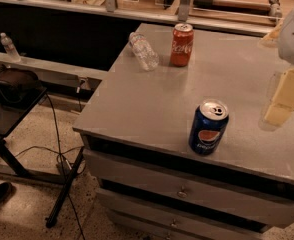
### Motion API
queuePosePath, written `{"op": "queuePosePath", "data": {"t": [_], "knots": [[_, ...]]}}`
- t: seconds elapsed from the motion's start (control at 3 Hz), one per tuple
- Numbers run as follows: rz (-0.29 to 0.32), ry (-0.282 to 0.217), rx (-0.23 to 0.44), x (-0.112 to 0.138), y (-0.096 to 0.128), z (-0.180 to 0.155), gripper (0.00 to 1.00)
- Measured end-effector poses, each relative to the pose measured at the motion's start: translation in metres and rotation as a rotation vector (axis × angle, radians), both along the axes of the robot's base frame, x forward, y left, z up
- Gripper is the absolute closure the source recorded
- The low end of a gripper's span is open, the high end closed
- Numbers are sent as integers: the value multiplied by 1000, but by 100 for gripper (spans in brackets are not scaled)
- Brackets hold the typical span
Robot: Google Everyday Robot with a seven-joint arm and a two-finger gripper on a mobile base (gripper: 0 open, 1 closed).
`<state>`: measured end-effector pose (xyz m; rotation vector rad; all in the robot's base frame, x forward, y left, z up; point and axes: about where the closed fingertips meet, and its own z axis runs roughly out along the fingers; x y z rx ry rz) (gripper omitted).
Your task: Move pepsi can near coke can
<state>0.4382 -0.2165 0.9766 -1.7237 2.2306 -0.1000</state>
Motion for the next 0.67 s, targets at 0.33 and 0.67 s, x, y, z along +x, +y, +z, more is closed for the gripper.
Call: {"op": "queuePosePath", "data": {"t": [0.33,0.67], "knots": [[0,0,0,0,0,0,0],[7,3,68,2,0,1,0]]}}
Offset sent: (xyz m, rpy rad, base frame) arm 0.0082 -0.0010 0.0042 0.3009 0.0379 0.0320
